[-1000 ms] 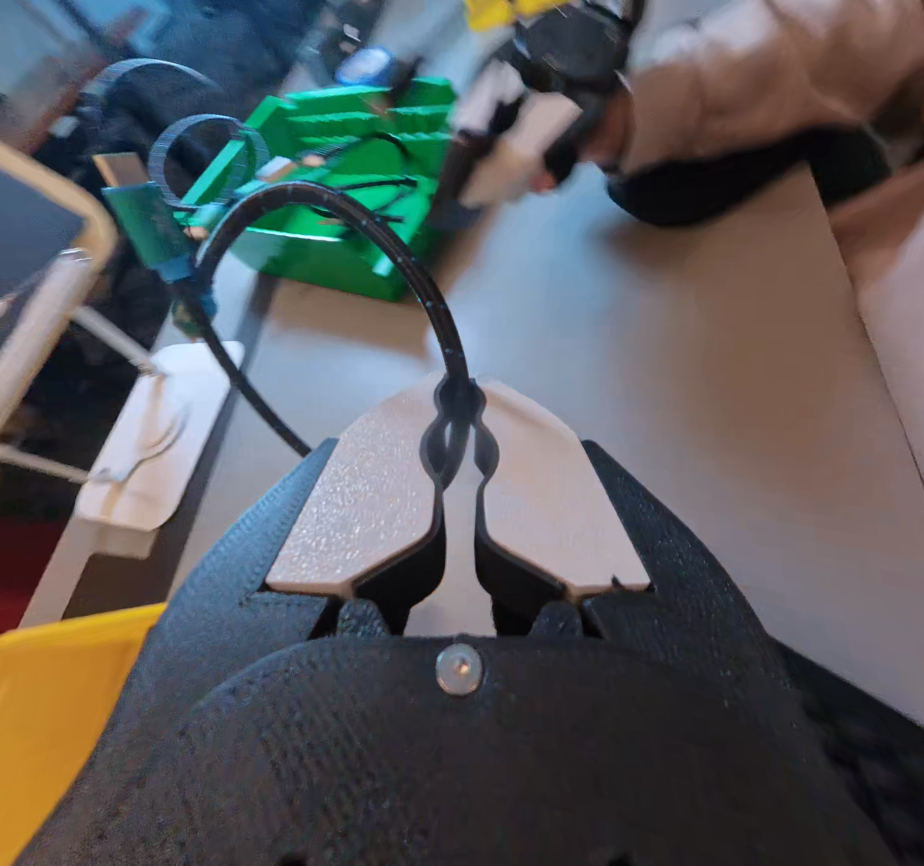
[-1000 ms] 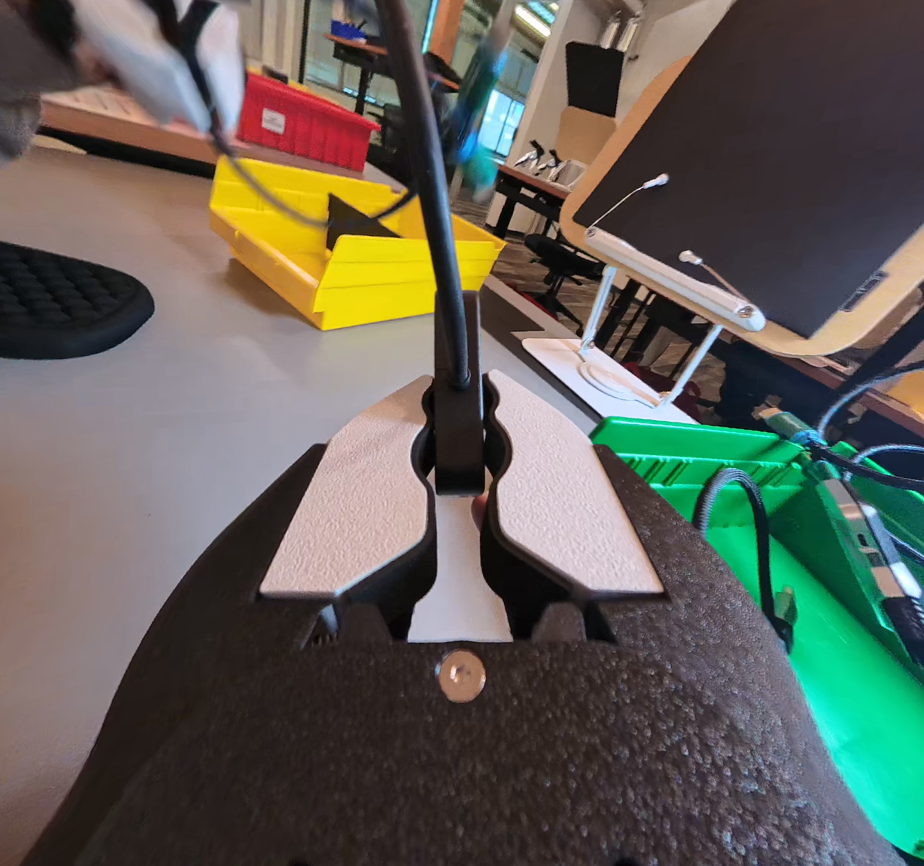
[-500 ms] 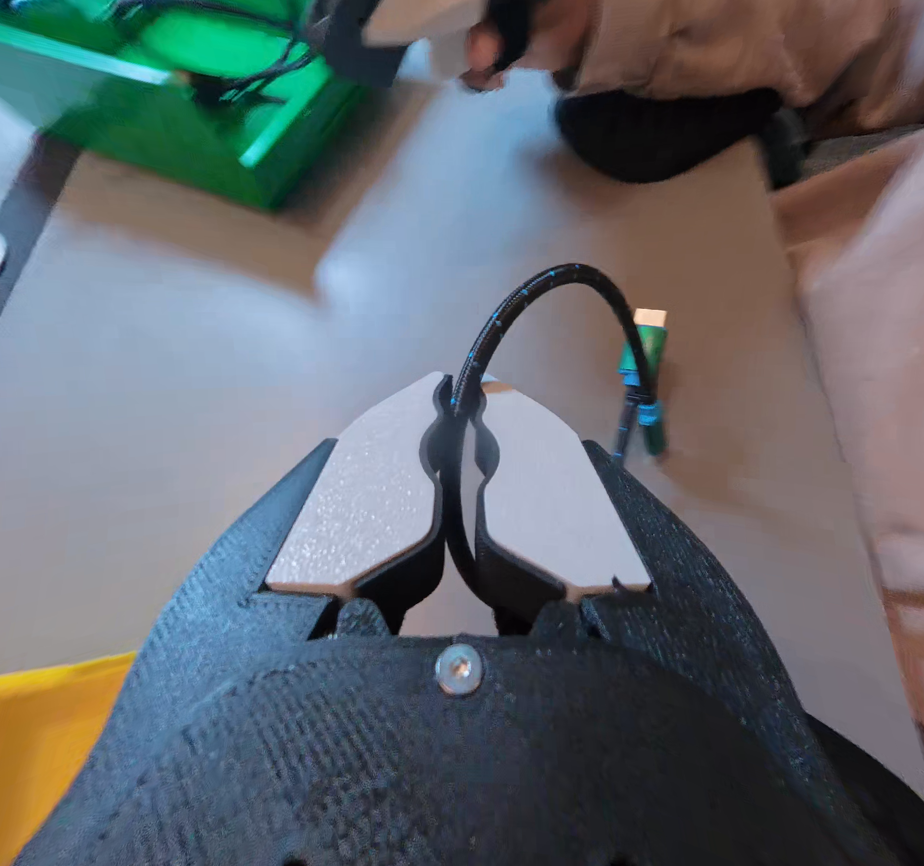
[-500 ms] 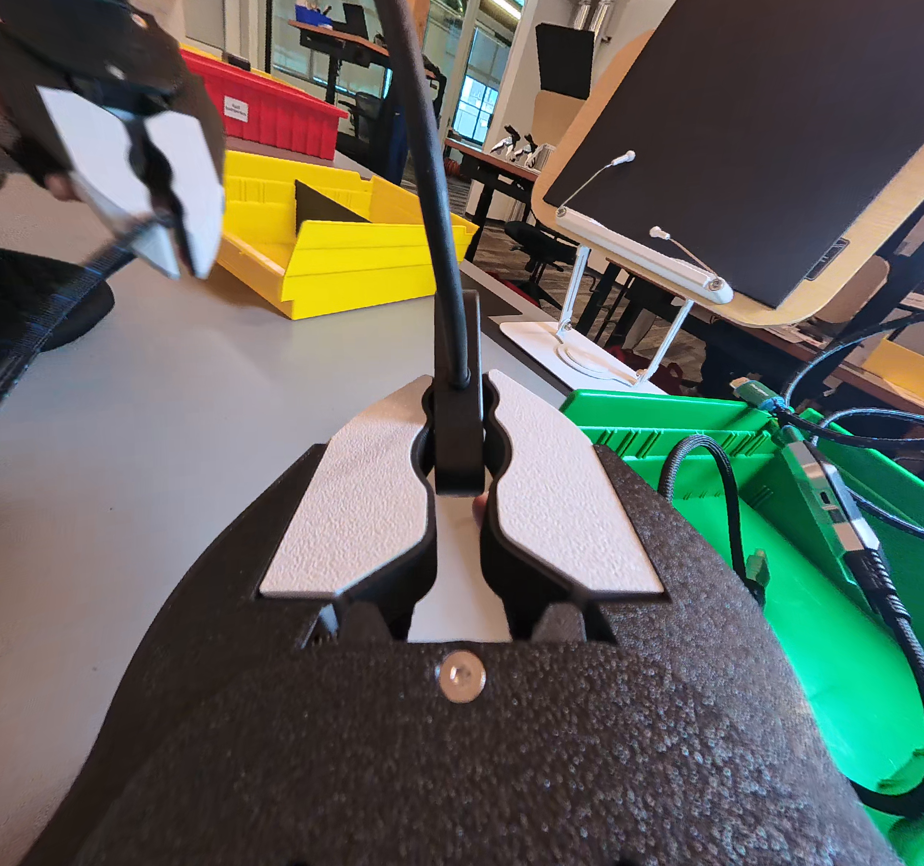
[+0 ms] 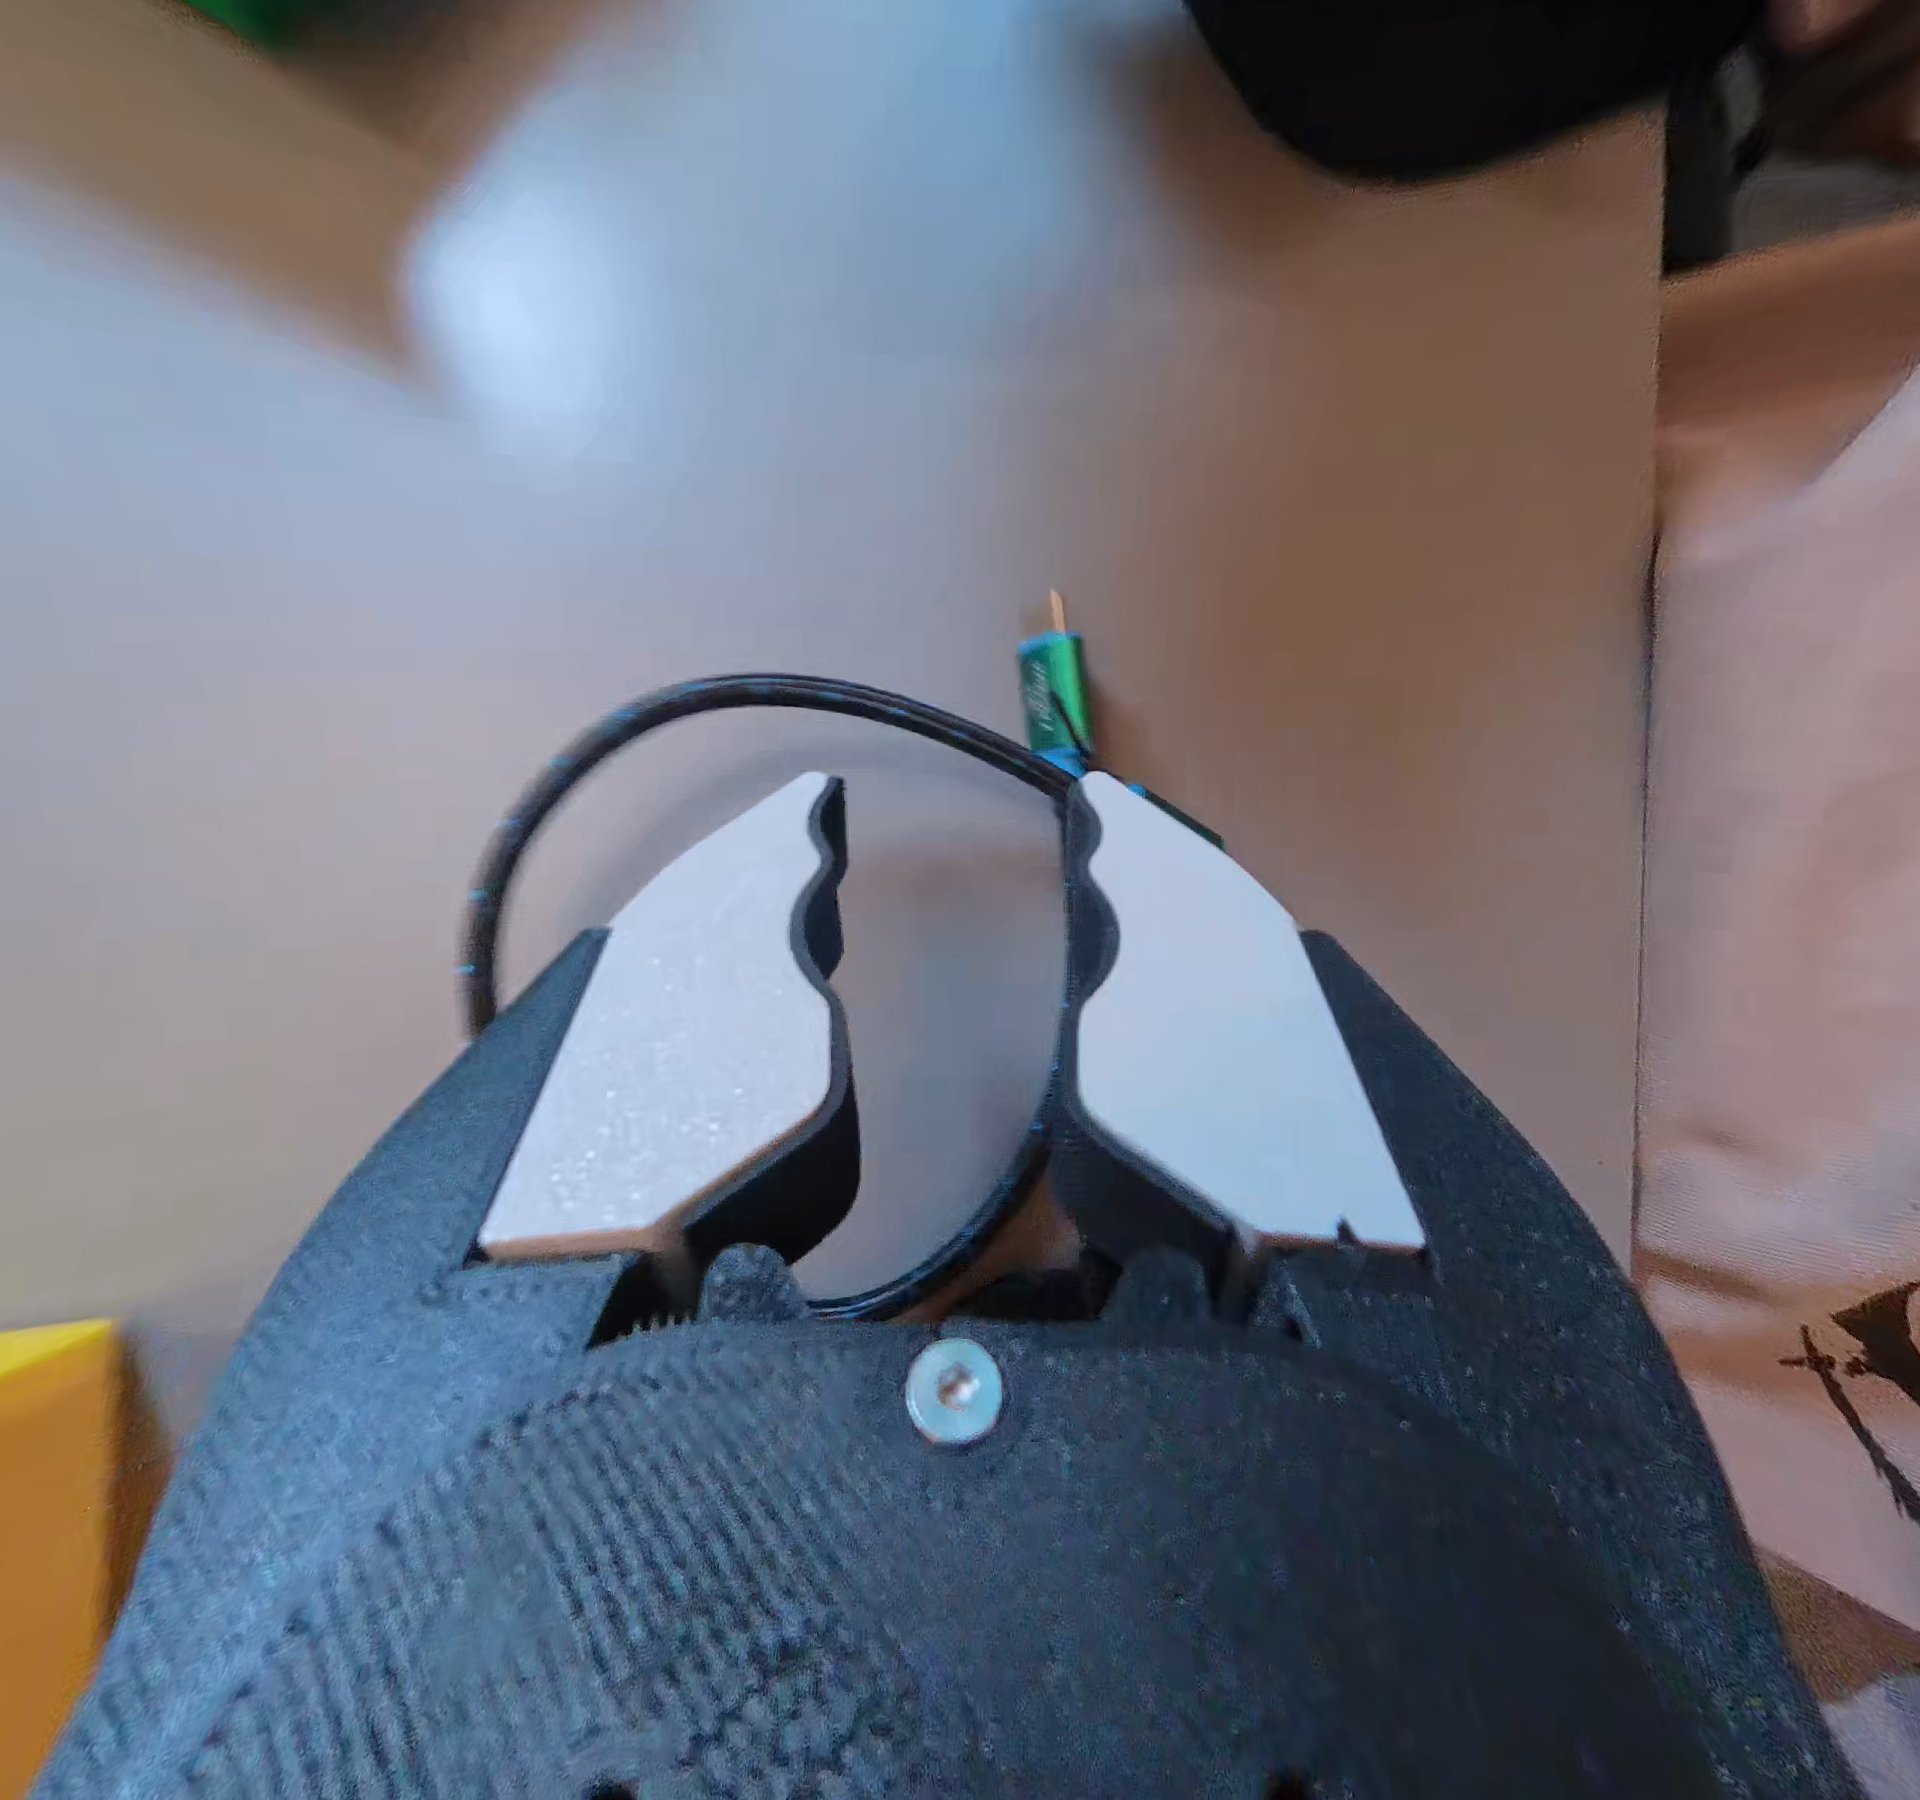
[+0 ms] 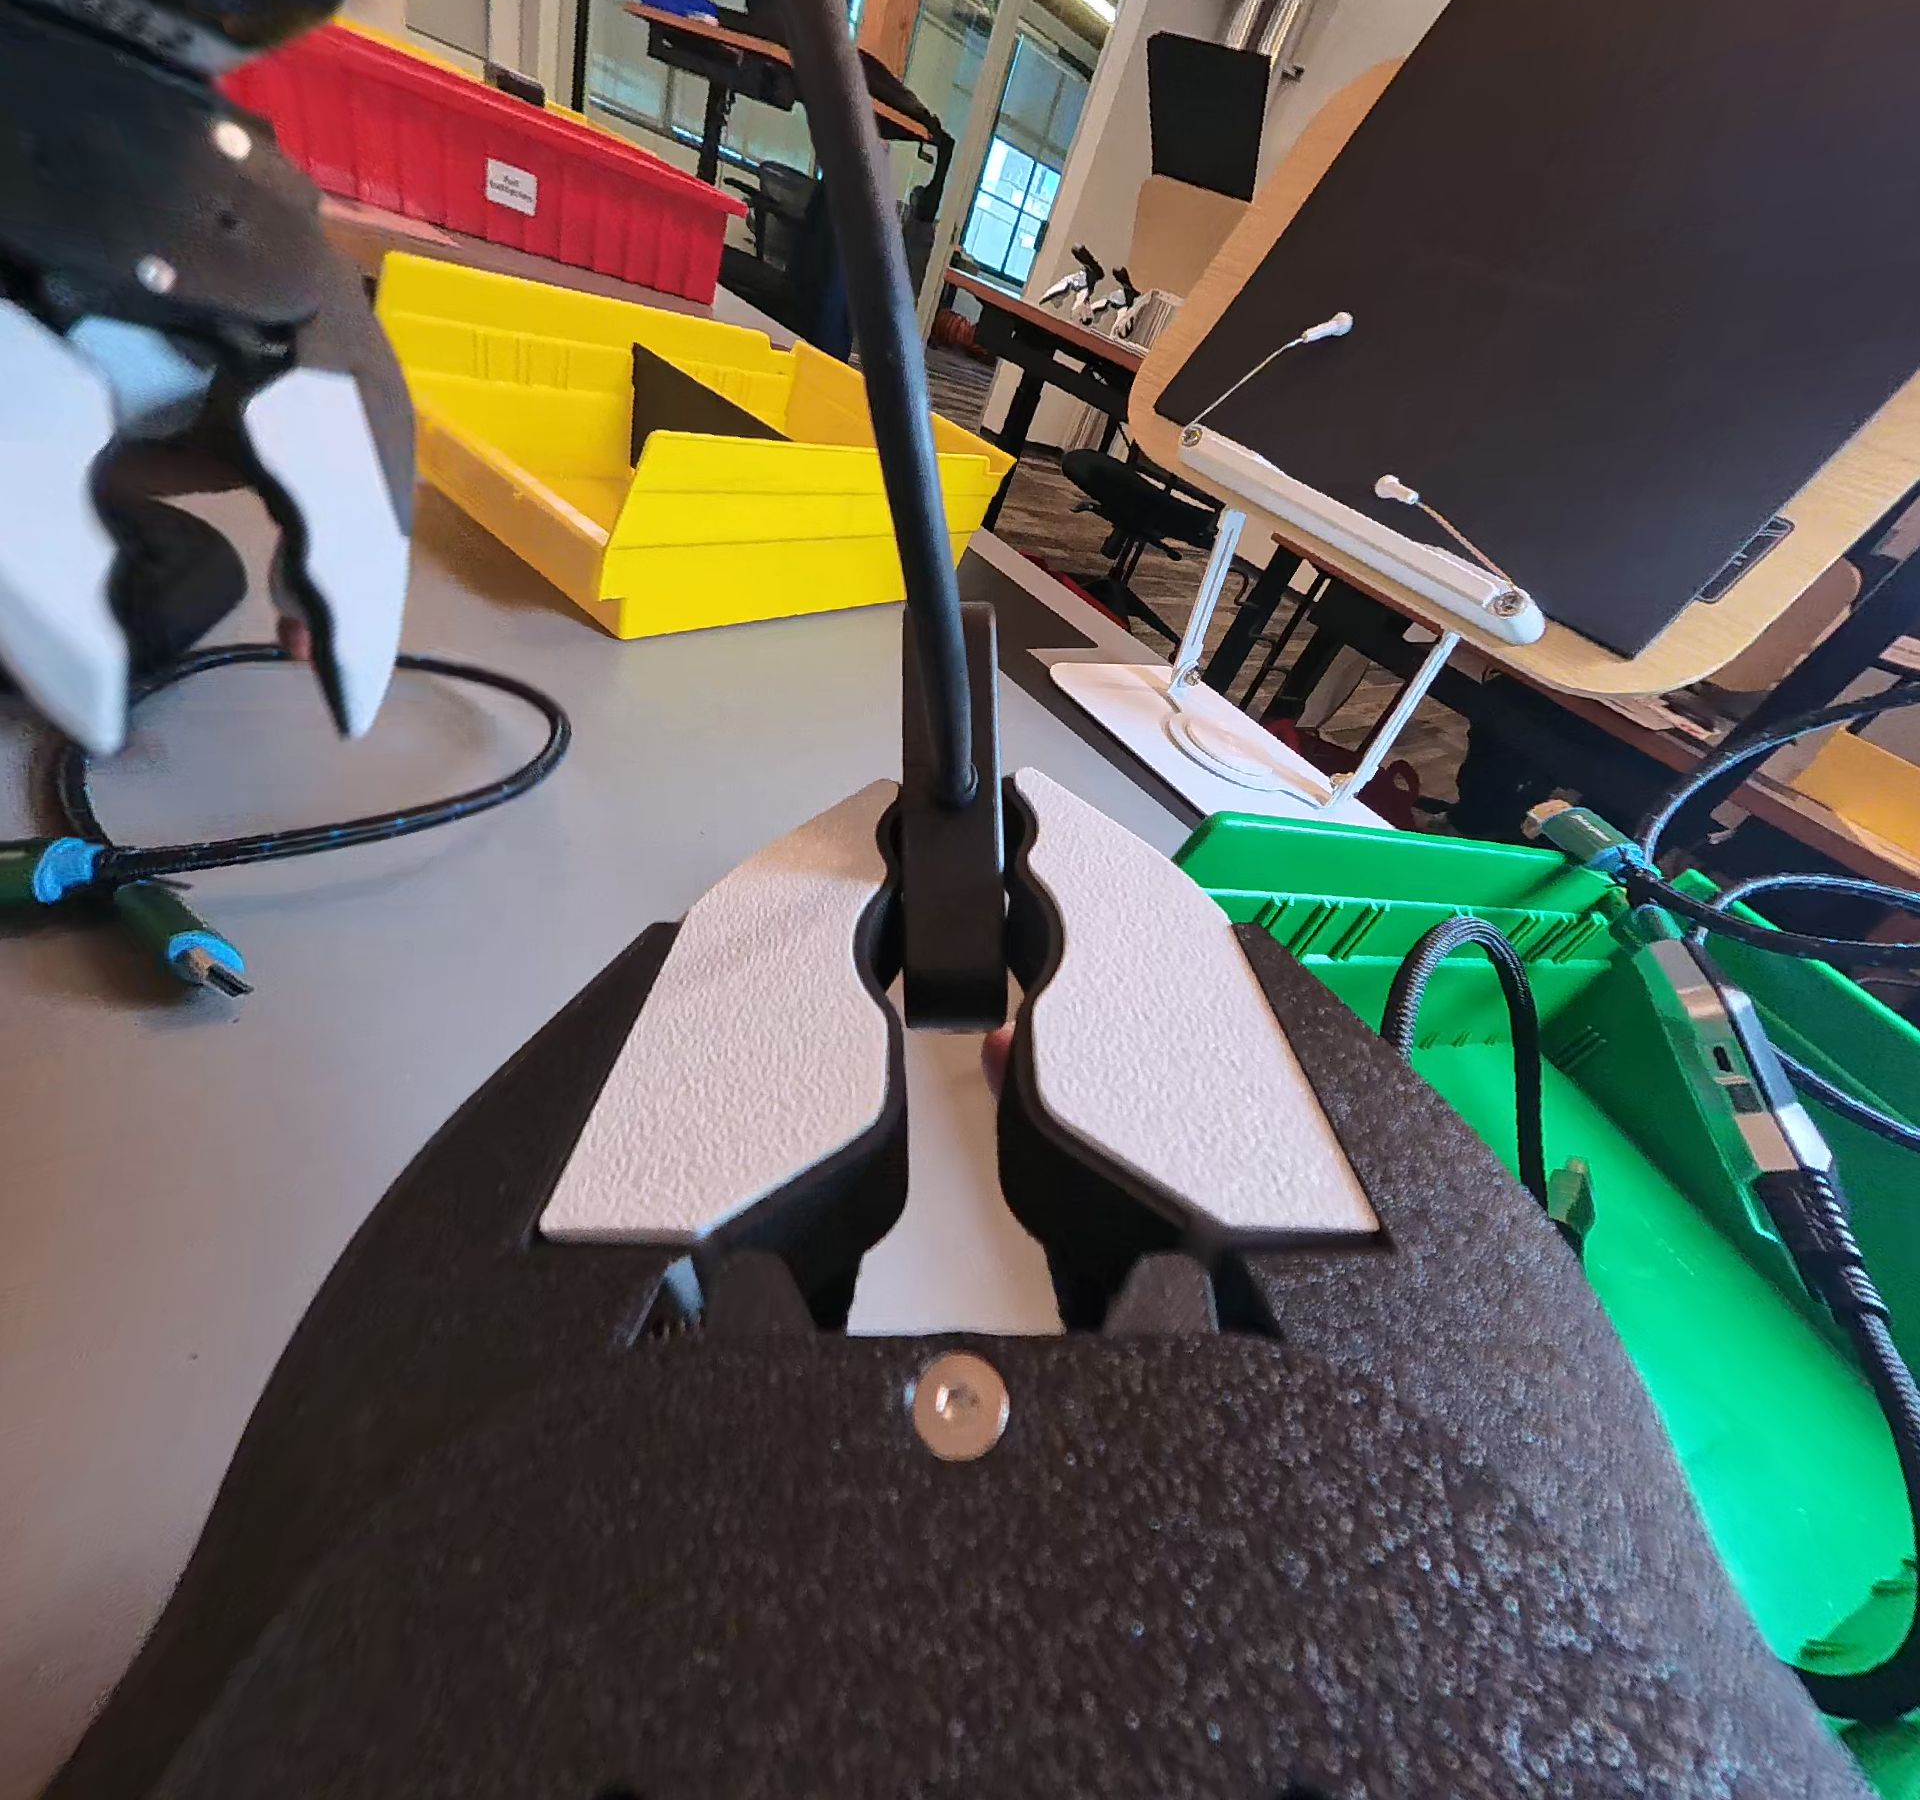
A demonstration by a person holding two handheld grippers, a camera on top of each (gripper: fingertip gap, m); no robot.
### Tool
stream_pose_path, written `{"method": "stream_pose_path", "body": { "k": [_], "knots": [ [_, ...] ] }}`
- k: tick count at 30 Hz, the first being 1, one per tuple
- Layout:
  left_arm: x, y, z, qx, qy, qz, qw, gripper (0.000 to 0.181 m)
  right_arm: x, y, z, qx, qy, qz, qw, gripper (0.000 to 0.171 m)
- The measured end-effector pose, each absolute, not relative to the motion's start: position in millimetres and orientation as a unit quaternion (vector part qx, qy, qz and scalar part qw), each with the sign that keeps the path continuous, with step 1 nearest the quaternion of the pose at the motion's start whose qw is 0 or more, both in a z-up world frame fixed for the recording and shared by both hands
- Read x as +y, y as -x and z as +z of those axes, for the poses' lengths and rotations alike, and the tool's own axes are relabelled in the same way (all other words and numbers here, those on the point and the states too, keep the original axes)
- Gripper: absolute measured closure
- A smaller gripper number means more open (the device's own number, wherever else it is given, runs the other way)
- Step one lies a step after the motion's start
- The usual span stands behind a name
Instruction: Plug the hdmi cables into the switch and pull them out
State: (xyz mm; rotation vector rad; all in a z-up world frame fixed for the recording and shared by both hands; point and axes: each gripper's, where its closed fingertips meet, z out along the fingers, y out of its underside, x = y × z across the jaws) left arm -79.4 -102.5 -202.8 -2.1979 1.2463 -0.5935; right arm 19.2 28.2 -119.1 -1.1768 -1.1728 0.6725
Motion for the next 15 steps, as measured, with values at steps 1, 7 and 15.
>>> {"method": "stream_pose_path", "body": {
  "k": [1, 7, 15],
  "knots": [
    [-109, 73, -215, 0.468, 0.820, -0.217, 0.248, 0.137, 28, -19, -120, -0.513, 0.513, 0.291, 0.624, 0.157],
    [-112, 43, -244, 0.468, 0.832, -0.195, 0.226, 0.143, 27, -18, -122, -0.520, 0.512, 0.286, 0.621, 0.157],
    [-74, 67, -242, 0.510, 0.807, -0.032, 0.296, 0.166, 26, -19, -119, -0.527, 0.501, 0.271, 0.630, 0.157]
  ]
}}
